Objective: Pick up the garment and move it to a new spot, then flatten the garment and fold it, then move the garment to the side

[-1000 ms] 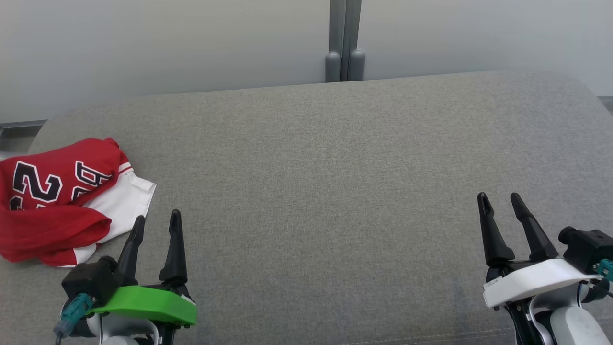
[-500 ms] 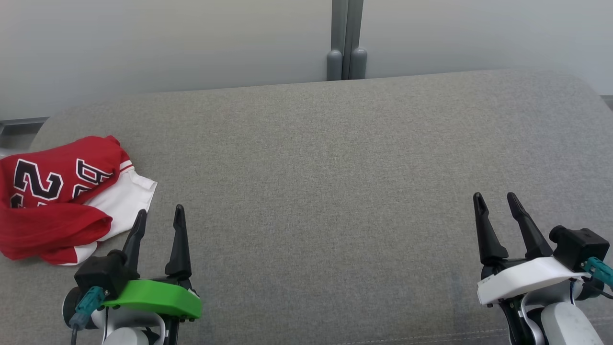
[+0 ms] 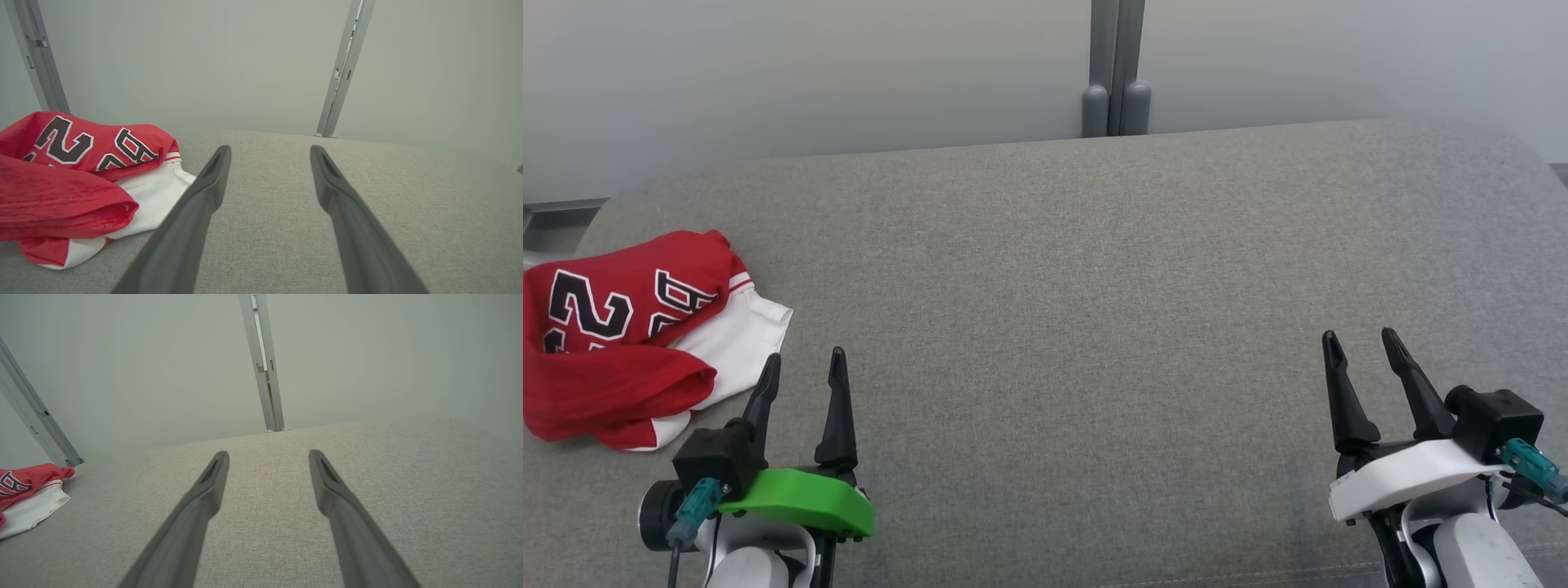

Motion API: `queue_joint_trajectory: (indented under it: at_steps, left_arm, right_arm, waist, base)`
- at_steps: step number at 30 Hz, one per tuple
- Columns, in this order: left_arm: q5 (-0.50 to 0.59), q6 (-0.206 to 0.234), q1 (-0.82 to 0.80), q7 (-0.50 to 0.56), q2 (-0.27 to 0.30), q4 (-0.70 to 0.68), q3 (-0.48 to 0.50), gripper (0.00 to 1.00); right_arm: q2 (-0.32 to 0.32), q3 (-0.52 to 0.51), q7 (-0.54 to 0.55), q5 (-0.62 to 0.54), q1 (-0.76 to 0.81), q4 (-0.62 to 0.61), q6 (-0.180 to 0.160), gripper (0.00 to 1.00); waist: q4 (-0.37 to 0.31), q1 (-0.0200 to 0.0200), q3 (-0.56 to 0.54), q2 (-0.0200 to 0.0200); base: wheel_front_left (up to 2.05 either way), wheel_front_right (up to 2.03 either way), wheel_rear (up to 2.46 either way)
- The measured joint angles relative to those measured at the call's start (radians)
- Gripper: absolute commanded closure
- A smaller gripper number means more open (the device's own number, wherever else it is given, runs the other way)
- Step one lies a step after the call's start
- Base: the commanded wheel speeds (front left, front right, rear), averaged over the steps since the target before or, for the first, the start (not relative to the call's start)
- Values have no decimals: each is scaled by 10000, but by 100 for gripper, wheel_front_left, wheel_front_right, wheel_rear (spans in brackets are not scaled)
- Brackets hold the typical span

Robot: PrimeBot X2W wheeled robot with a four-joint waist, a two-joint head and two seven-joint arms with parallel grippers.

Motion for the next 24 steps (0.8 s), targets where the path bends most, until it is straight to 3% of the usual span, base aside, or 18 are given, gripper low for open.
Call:
queue_joint_trajectory:
  at_steps: [24]
  left_arm:
    - [1097, 163, -591, -303, -77, 1108, -242, 0]
  right_arm:
    - [0, 36, -466, -1047, -385, 696, 0, 0]
  waist:
    - [93, 0, -7, 0]
  base:
    - [0, 0, 0]
